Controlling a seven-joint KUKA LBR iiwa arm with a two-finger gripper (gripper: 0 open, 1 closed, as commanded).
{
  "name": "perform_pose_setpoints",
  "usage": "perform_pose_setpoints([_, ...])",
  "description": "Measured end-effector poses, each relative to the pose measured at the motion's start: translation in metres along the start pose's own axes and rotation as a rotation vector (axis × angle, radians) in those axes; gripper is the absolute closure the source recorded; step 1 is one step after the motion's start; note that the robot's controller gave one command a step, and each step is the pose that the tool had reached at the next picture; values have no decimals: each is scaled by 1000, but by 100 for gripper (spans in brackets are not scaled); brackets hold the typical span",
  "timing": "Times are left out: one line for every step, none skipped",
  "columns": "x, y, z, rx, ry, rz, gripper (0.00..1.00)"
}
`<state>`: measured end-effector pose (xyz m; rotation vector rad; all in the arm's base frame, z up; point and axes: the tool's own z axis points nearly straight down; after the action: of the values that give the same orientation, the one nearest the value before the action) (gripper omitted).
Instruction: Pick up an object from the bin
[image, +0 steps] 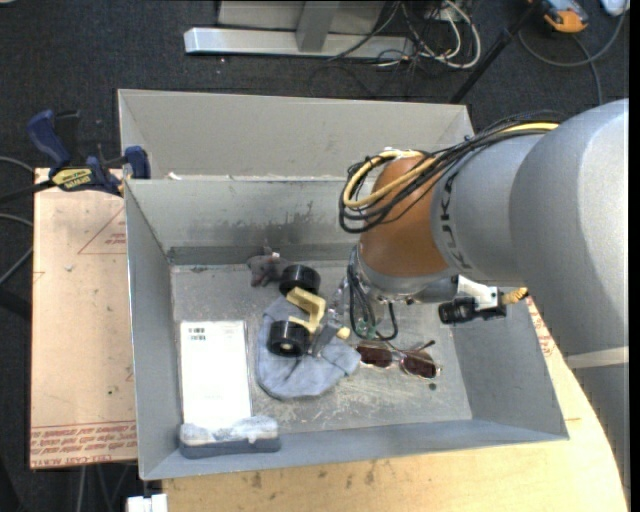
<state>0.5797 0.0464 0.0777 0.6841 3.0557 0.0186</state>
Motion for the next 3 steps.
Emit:
perform_pose_setpoints([0,0,0,0,0,0,100])
perform_pose_setpoints([0,0,-2,2,0,0,100])
perform_pose_setpoints([1,-1,-9,9,4,0,100])
